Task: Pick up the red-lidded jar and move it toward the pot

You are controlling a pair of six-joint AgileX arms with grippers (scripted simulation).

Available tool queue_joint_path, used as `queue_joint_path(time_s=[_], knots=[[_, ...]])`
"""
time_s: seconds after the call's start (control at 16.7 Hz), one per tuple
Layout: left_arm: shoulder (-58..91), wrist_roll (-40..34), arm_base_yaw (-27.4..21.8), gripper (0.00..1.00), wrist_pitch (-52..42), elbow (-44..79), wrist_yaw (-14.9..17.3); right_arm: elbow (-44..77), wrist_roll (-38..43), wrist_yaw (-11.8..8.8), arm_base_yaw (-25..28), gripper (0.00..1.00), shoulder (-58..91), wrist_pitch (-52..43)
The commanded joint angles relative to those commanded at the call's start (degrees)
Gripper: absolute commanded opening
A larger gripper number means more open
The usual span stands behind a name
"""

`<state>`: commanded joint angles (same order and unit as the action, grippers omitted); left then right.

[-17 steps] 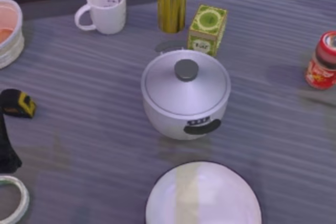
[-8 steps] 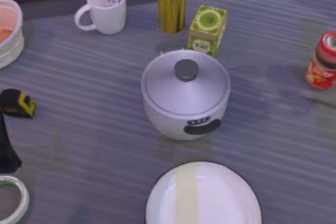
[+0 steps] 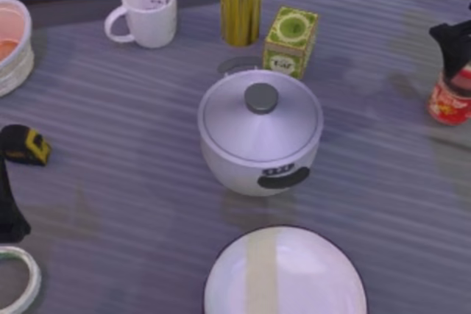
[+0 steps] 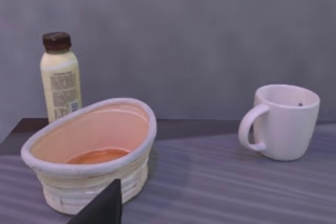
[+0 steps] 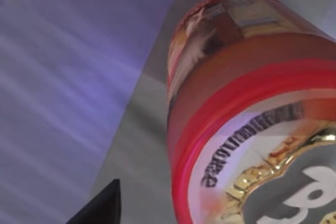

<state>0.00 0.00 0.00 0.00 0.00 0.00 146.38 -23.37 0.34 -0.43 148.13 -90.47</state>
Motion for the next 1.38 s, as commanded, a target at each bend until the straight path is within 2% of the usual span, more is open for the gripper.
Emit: queue_joint_path(time_s=[0.48,0.96,1.26,1.38], knots=[[0.00,0.00,0.00,1.00,0.00,0.00,0.00,2.28,-0.66,-0.29,0.09,1.00,1.07,0.34],[0.00,0.00,0.00,1.00,0.00,0.00,0.00,-13.50,-0.59,-0.39,0.46,1.00,-1.61,13.27],[0.00,0.00,0.00,1.00,0.00,0.00,0.00,-14.53,-0.59,-0.39,0.48,1.00,-1.76,14.24],[0.00,0.00,0.00,1.00,0.00,0.00,0.00,-14.53,-0.59,-0.39,0.48,0.85,-1.76,14.24]])
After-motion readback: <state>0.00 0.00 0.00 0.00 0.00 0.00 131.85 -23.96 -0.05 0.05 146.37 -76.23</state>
